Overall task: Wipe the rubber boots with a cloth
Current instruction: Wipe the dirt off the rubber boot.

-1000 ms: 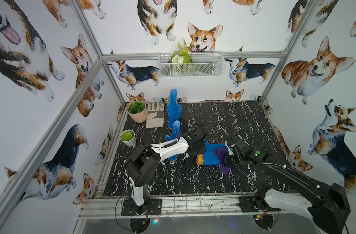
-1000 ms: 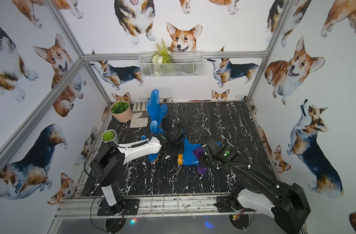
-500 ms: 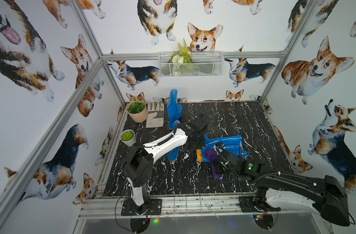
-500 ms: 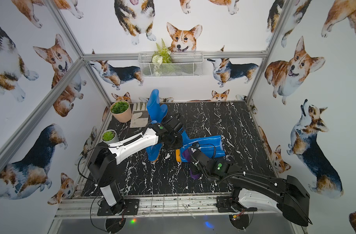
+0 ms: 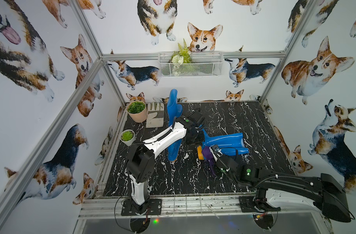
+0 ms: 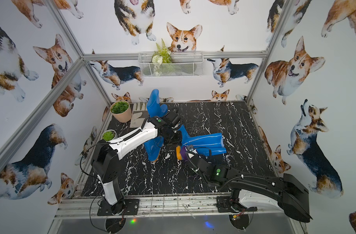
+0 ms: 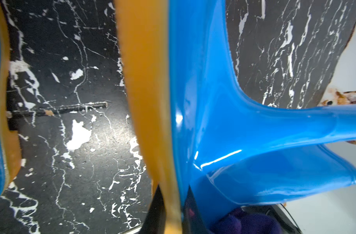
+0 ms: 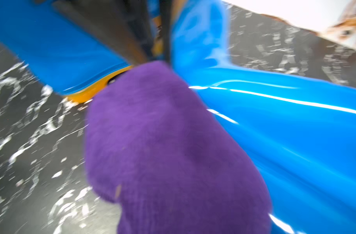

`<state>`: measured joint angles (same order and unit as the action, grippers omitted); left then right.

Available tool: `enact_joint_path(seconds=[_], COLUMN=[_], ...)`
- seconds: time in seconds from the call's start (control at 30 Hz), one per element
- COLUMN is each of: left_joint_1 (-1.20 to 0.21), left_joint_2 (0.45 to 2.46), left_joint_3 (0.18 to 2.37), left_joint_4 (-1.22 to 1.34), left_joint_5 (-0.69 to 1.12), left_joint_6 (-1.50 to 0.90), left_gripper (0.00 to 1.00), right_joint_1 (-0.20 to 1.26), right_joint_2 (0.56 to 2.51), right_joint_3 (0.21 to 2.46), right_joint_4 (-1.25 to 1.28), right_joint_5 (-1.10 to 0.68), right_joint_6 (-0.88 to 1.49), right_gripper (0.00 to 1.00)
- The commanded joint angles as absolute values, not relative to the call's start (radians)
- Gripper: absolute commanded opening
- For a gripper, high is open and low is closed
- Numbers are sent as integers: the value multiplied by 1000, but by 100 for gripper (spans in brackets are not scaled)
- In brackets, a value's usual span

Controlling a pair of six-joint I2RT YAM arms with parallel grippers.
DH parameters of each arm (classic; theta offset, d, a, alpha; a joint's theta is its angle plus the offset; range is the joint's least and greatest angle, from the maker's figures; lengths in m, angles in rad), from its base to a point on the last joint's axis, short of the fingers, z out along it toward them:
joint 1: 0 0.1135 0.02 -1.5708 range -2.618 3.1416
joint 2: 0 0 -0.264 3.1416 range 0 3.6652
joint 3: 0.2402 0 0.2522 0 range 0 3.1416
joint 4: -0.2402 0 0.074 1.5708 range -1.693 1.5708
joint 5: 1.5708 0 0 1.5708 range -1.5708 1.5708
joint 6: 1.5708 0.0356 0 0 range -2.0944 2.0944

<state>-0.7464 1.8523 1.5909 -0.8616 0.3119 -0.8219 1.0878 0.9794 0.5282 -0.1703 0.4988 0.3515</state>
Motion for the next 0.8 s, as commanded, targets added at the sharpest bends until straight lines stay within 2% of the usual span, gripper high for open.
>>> enact_joint_path(seconds=[0.0,0.1,0.13,0.2,0.27,0.33,0.37,0.43,0.57,0.7,0.77], left_joint_1=[-712,-697,-693,-686,-682,-678,-675,-667,-658,-658,-659], left_joint_2=[1819,1808,1806,1806,1803,1805,1805,1807,1810,1813,1809], left_joint_3=[1556,1551,1549,1550,1553,1554,1554,1550,1549,1553,1549], left_joint_4=[-822,-816,-810,-804,-804,-804,-802,-794,-778,-775,-770], left_joint_5=[487,505,512,523,525,528,530,536,546,551,552], left_joint_6=[-826,-824,-824,-826,-825,-822,-822,-824,-831,-836,-842], left_gripper=[0,0,0,0,0,0,0,0,0,0,0], right_joint_1=[867,685,581,450,392,399,413,538,890,1145,1163], right_joint_2=[762,581,518,485,490,498,494,444,387,604,753], right_joint_3=[448,412,413,442,488,542,558,572,558,566,595], right_joint_4=[-245,-276,-290,-323,-357,-388,-401,-419,-415,-294,-217], right_joint_5=[546,507,465,381,289,148,102,89,315,490,467], right_joint_6=[419,393,377,371,387,379,382,367,332,282,275], right_gripper=[0,0,0,0,0,0,0,0,0,0,0])
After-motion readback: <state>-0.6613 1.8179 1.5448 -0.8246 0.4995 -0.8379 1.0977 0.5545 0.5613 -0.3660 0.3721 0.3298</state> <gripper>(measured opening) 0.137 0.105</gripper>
